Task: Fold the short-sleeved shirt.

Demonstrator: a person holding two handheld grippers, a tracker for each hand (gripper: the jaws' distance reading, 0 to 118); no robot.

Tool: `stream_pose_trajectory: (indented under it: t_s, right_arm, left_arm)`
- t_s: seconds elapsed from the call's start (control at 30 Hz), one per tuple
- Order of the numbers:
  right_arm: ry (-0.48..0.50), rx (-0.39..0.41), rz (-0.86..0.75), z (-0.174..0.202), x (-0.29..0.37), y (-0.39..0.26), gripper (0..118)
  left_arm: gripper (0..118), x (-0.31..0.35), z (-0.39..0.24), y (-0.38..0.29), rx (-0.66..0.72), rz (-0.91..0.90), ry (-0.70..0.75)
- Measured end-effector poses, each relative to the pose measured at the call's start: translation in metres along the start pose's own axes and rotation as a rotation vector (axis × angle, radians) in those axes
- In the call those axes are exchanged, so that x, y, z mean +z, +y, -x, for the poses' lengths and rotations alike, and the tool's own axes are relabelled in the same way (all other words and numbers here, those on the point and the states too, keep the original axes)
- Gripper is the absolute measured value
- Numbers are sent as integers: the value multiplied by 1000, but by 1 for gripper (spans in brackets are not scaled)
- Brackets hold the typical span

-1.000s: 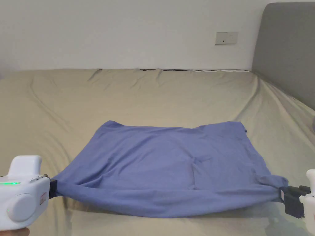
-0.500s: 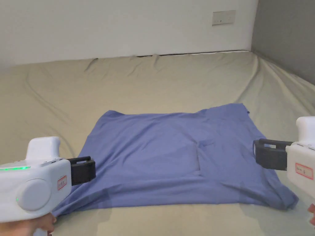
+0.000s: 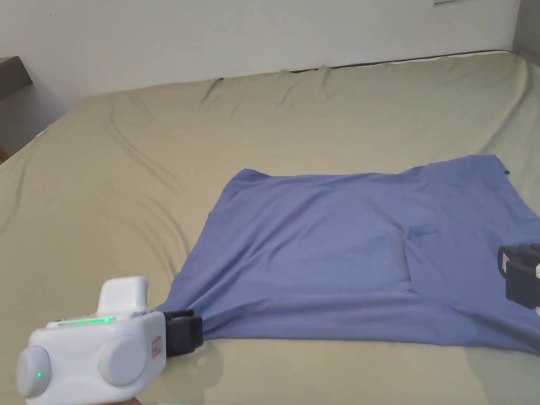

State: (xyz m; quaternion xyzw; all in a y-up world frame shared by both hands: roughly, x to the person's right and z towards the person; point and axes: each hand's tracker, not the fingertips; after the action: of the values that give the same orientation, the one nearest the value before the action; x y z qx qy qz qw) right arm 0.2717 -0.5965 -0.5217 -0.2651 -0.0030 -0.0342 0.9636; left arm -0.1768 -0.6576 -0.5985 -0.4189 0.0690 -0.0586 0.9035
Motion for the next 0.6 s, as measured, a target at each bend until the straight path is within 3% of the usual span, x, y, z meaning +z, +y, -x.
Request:
stream_pose_trajectory:
  t_s: [0.1, 0.2, 0.37, 0.53, 0.6]
  right_arm:
    - [17, -6, 33, -8, -9, 1, 3]
    - [27, -30, 52, -12, -17, 1, 3]
    - [6, 2, 86, -15, -28, 0, 3]
    - [41, -33, 115, -16, -35, -1, 3]
    - [44, -23, 121, -15, -37, -2, 3]
  left_arm:
    - [118, -9, -7, -1, -22, -44, -14]
    - [118, -28, -10, 3, -18, 55, -5]
    - [118, -59, -8, -3, 9, 60, 6]
    - [118, -76, -10, -1, -2, 122, -26]
    - [116, -79, -8, -2, 71, 158, -60]
